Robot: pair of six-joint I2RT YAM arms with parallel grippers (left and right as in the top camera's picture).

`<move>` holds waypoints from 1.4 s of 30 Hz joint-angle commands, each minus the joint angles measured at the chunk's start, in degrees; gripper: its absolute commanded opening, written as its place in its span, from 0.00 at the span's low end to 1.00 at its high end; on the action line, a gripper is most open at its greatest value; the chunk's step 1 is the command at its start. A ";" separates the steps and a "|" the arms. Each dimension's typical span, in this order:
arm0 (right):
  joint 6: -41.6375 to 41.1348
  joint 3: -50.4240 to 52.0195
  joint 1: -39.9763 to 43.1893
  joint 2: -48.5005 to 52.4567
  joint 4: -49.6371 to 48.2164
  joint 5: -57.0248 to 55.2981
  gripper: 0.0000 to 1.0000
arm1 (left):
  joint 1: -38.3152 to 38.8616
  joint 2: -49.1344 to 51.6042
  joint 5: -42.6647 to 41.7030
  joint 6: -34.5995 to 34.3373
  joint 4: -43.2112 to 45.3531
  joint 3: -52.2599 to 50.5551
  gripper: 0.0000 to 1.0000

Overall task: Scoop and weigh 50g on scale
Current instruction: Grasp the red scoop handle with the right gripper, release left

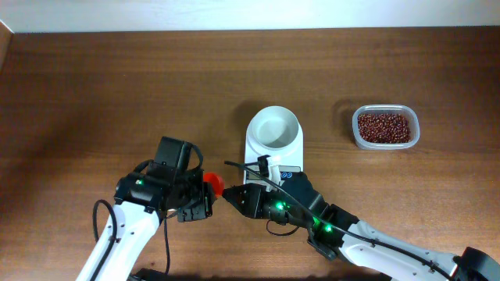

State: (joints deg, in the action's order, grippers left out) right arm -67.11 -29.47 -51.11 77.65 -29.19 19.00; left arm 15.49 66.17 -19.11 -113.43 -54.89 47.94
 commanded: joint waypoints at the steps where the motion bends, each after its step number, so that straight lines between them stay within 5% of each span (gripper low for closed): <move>1: 0.15 -0.74 -1.01 0.20 -0.44 -0.46 0.18 | 0.61 0.37 -0.61 -0.59 -0.04 0.09 0.00; 19: 0.17 -0.74 -1.01 0.20 -0.44 -0.44 0.04 | 0.61 0.37 -0.59 -0.55 -0.07 0.09 0.00; 21: 0.17 -0.74 -1.01 0.20 -0.42 -0.35 0.04 | 0.61 0.37 -0.59 -0.55 -0.07 0.09 0.12; 25: 0.22 -0.74 -1.01 0.20 0.63 0.42 0.04 | 0.61 0.37 -0.59 -0.55 -0.11 0.09 0.68; 30: 4.42 -0.74 -0.90 0.20 2.47 -0.02 0.04 | 0.61 0.37 -0.55 3.02 -0.48 0.09 0.75; 33: 6.40 -0.74 -0.90 0.20 3.61 -0.04 0.04 | 0.59 0.35 1.97 9.60 -0.13 0.09 0.77; 42: 12.94 -0.76 -0.87 -2.84 13.11 4.50 0.04 | -6.97 -3.63 5.20 45.31 0.20 0.11 0.78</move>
State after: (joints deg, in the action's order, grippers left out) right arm -57.47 -29.76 -51.48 77.47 -18.85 21.08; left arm 11.25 65.76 -15.40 -84.79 -54.68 47.94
